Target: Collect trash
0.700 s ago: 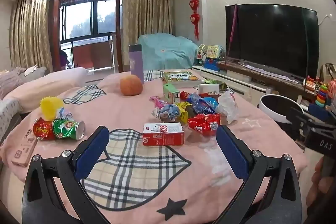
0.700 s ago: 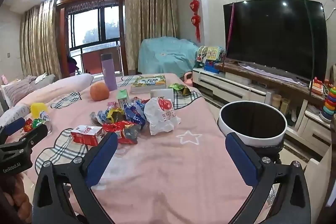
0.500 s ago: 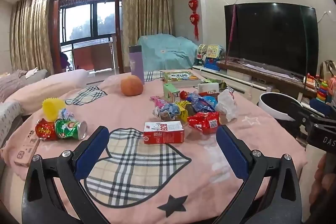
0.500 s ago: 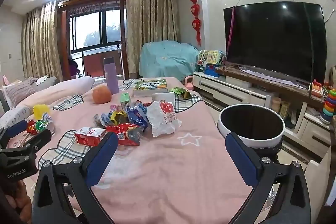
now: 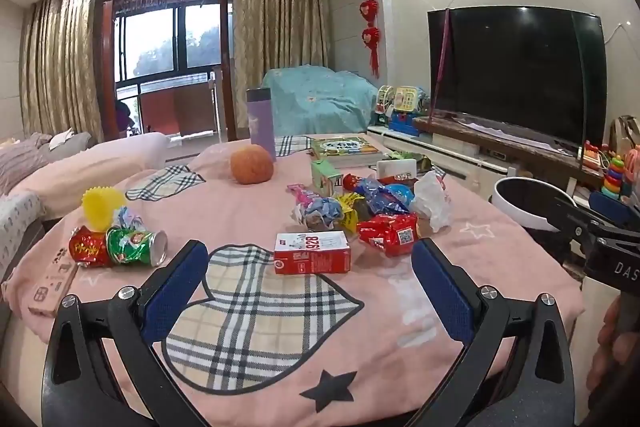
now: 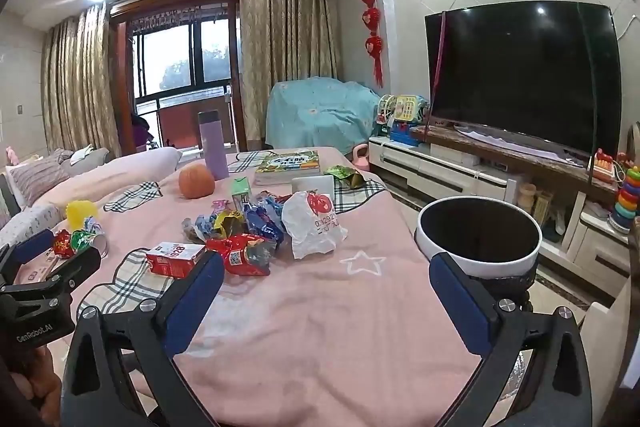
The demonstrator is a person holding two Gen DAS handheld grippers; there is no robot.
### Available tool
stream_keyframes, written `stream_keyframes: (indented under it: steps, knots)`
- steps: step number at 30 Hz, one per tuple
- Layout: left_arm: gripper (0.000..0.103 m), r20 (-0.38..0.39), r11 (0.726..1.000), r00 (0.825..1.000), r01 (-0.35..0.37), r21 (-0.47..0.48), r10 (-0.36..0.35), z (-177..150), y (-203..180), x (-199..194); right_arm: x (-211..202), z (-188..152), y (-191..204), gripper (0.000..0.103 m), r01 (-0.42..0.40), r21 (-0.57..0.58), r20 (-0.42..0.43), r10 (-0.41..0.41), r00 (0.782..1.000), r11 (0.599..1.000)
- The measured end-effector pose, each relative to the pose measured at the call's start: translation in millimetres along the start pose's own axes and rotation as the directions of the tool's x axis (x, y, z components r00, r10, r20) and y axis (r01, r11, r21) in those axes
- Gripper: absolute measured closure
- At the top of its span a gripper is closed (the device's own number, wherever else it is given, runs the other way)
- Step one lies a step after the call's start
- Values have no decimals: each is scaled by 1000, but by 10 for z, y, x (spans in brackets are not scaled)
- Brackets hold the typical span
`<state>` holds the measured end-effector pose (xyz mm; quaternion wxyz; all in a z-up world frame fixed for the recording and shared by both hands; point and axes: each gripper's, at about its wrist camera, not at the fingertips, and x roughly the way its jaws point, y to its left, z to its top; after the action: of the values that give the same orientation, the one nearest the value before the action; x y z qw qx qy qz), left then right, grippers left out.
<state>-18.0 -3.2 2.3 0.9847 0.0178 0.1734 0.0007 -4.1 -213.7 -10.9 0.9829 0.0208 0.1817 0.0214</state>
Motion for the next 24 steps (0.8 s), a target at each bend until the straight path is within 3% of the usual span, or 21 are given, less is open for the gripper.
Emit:
stream_keyframes:
  steps: [24]
  knots:
    - [0, -11, 1000, 1000, 6, -11, -7, -34, 19, 17, 36, -44, -19, 0, -9, 23, -12, 9, 1000, 1000]
